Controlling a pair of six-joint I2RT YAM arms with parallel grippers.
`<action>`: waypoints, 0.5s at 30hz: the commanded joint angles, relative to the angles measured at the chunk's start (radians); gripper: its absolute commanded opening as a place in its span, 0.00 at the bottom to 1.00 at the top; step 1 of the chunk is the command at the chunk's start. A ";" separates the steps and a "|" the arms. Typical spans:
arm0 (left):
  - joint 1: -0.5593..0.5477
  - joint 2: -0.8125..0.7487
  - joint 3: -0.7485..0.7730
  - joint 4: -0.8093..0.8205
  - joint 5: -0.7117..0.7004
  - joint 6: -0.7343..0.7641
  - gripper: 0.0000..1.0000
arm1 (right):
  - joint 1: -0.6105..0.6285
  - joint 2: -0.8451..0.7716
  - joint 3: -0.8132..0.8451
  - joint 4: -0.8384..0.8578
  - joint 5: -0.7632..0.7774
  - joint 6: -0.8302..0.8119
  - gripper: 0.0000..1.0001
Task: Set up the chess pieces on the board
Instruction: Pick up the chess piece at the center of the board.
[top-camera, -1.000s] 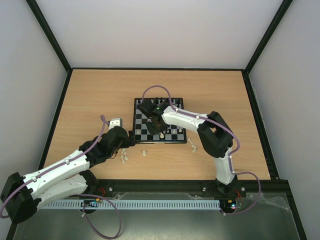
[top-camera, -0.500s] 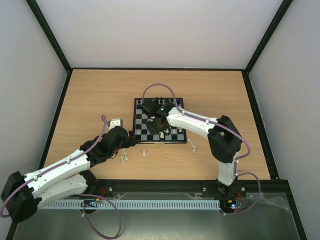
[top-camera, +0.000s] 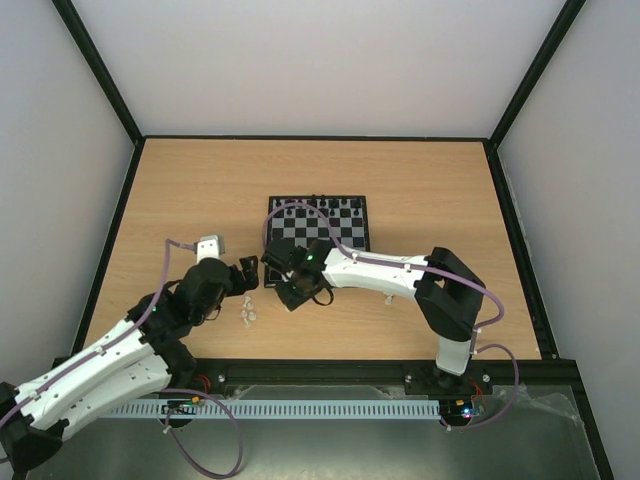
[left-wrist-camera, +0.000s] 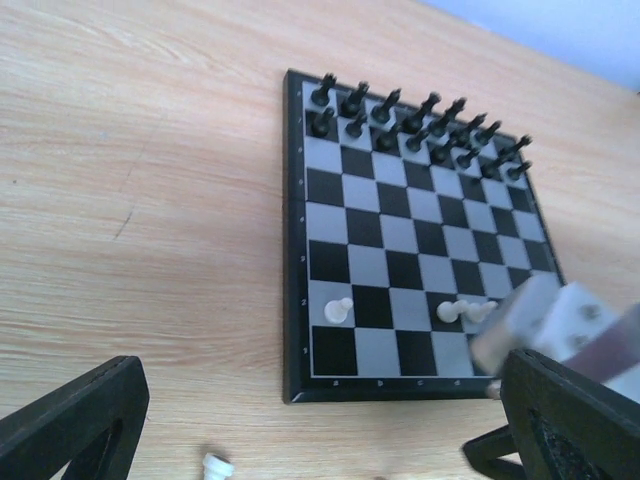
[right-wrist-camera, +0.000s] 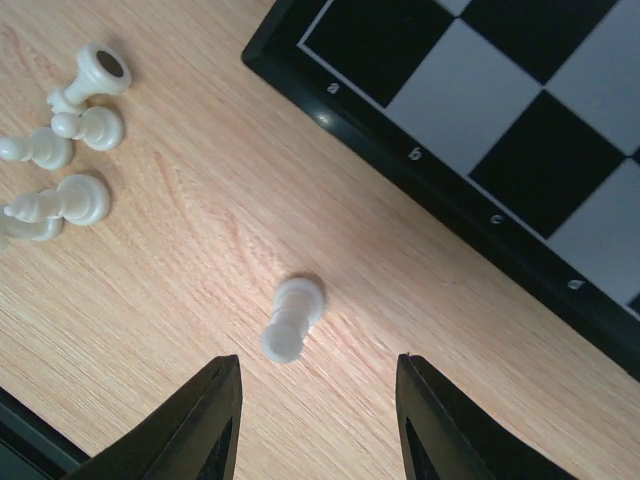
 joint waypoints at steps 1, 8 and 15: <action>-0.004 -0.083 0.039 -0.050 -0.014 -0.021 1.00 | 0.034 0.042 0.006 0.004 -0.018 0.026 0.43; -0.003 -0.102 0.040 -0.055 -0.010 -0.029 1.00 | 0.045 0.106 0.040 -0.013 0.008 0.040 0.40; -0.004 -0.110 0.038 -0.054 -0.012 -0.027 1.00 | 0.045 0.134 0.057 -0.012 0.014 0.040 0.25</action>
